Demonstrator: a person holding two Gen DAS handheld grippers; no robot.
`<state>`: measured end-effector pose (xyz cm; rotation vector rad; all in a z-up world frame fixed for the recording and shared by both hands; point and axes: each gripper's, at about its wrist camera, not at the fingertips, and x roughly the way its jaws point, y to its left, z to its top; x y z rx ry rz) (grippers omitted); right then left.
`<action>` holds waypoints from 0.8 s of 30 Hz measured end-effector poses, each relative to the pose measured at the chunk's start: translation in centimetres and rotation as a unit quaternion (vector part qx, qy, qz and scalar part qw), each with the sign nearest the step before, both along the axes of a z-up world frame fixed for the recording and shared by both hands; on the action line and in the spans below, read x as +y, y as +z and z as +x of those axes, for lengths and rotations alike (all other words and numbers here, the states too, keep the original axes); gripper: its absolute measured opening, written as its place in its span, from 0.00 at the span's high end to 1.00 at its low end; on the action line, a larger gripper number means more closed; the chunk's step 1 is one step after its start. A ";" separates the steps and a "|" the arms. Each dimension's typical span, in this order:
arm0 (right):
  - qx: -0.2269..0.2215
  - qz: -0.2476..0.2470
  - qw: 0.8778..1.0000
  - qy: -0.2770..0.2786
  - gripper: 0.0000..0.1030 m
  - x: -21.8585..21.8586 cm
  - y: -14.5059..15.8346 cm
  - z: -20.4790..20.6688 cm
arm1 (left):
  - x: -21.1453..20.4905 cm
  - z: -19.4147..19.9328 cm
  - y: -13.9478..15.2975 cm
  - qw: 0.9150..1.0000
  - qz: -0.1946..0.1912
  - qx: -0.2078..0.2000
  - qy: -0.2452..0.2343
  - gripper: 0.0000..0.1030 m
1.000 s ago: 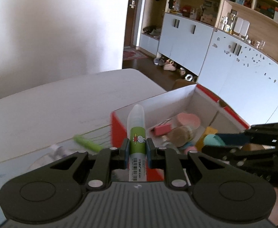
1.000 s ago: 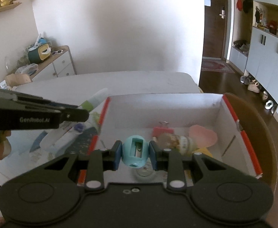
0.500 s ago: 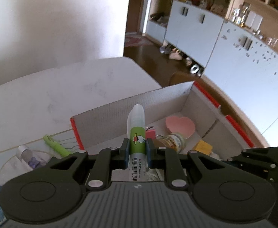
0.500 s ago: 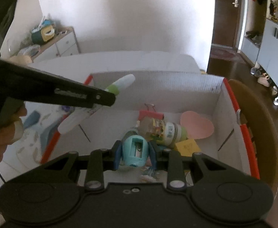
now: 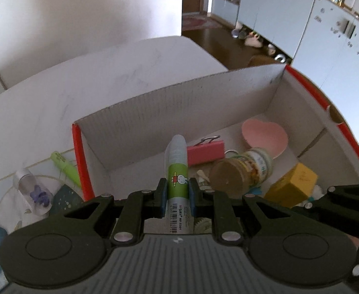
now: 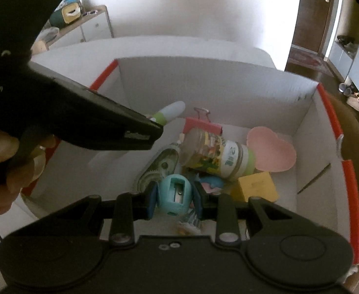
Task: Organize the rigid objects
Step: 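Carry the glue stick and sharpener into the red box and open both tools, then withdraw both tools from the box back toward the mat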
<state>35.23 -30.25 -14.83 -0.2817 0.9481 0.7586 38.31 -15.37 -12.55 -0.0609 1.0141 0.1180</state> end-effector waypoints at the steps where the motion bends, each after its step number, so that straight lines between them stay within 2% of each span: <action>1: 0.001 -0.005 1.000 0.001 0.72 0.1 -0.2 0.0 | -0.1 0.2 -0.2 1.000 0.001 0.005 0.001 0.83; 5: 0.000 -0.019 1.000 0.005 0.72 0.6 -0.7 -0.2 | 0.3 0.8 -1.1 0.999 -0.018 0.028 0.015 0.83; 15: 0.001 -0.038 0.999 0.015 0.70 1.6 -0.6 -0.5 | 0.6 1.9 -2.0 0.997 -0.026 0.066 0.023 0.83; 24: 0.016 -0.016 1.000 0.006 0.62 0.2 0.4 -0.3 | 1.3 1.8 -1.4 0.996 -0.052 0.071 0.026 0.83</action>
